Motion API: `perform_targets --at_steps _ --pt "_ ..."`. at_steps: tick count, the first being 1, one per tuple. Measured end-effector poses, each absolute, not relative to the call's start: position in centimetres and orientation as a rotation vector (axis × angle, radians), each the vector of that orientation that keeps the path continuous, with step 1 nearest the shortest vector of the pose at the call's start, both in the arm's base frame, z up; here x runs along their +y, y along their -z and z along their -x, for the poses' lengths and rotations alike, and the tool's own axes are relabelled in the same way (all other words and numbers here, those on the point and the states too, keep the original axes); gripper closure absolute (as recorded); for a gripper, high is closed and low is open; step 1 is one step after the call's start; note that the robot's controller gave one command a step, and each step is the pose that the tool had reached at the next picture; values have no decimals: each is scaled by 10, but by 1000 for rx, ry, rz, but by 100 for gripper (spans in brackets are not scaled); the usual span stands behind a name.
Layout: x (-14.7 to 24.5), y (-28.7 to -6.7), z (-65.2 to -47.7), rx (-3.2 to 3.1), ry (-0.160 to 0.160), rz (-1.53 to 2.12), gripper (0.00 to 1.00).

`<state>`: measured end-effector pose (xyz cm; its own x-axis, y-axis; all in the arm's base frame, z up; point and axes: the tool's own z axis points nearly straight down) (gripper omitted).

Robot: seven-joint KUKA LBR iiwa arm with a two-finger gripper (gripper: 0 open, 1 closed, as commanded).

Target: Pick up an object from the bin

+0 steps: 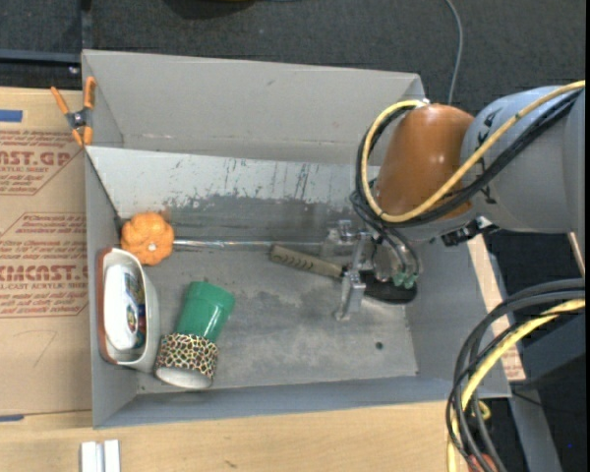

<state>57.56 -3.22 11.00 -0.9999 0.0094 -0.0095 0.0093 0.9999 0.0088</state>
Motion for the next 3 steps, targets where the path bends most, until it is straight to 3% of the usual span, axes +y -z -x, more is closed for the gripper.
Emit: perform_targets --at_steps 1,2,3 --pt "-102 -100 -573 3131 -28 -100 0" --pt "-103 -70 -579 3117 -22 -316 0" --pt "-96 -70 -564 3117 -29 -280 100"
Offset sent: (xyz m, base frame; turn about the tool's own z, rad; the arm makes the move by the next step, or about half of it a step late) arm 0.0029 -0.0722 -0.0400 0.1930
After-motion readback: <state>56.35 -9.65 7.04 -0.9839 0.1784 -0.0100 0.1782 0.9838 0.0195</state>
